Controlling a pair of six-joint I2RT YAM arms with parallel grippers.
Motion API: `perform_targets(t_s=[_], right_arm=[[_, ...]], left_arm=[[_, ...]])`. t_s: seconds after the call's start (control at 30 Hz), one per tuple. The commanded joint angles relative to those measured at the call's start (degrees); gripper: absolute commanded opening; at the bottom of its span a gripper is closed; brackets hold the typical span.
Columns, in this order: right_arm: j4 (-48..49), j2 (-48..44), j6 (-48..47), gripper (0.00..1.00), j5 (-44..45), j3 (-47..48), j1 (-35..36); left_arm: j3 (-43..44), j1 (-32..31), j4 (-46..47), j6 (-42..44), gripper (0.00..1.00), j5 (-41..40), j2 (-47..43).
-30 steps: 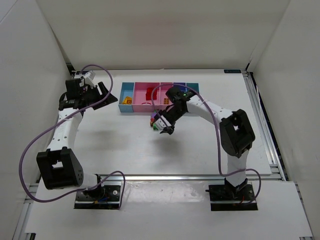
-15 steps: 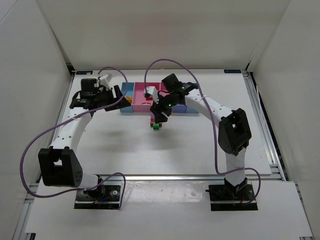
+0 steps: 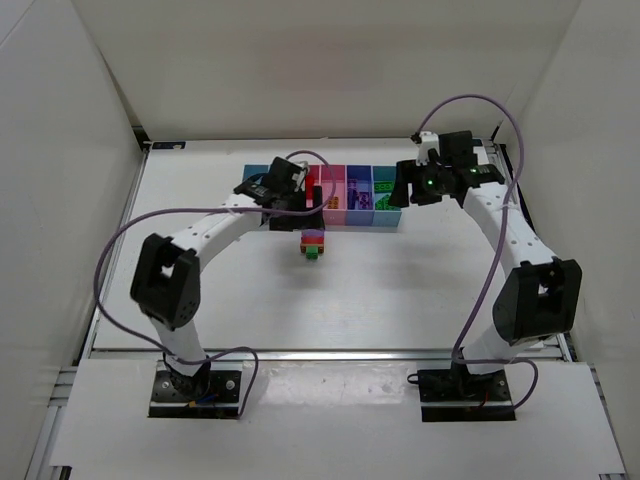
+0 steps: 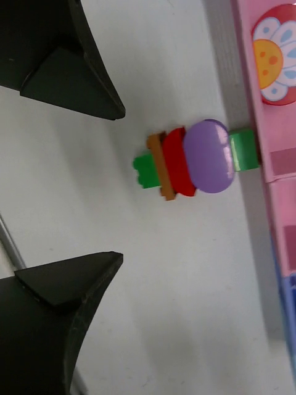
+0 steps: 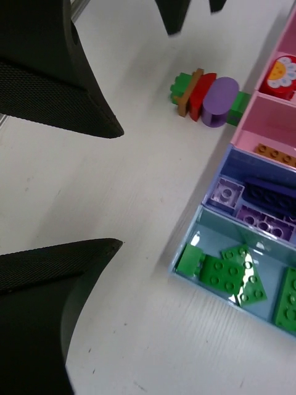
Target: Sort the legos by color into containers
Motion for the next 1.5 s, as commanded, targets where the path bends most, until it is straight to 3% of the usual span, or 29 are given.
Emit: perform_targets(t_s=[0.0, 0.17, 0.4, 0.63, 0.87, 1.47], right_arm=[[1.8, -2.7, 1.9, 0.70, -2.4, -2.1, -2.6], [1.5, -4.9, 0.4, 0.70, -4.1, -4.0, -5.4], [2.2, -5.6, 0.3, 0.69, -6.8, -5.4, -8.1], [2.1, -5.4, 0.1, 0.69, -7.8, -4.8, -10.4], [1.8, -5.1, 0.0, 0.70, -9.0, -4.9, -10.6], [1.6, -3.9, -1.9, 0.69, -10.0, -4.8, -11.3]], left_arm=[[5.9, -1.1, -1.9, -5.1, 0.99, -6.1, 4.7], [11.7, -2.9, -1.4, -3.0, 0.99, -9.2, 10.9], [12.6, -4.5, -0.6, -3.3, 0.99, -12.5, 15.5], [10.8, -5.8, 0.6, -5.7, 0.89, -16.9, 16.7], [8.8, -5.8, 5.2, -7.6, 0.90, -18.1, 17.1], [10.0, -6.0, 5.5, -5.9, 0.93, -19.5, 20.6]])
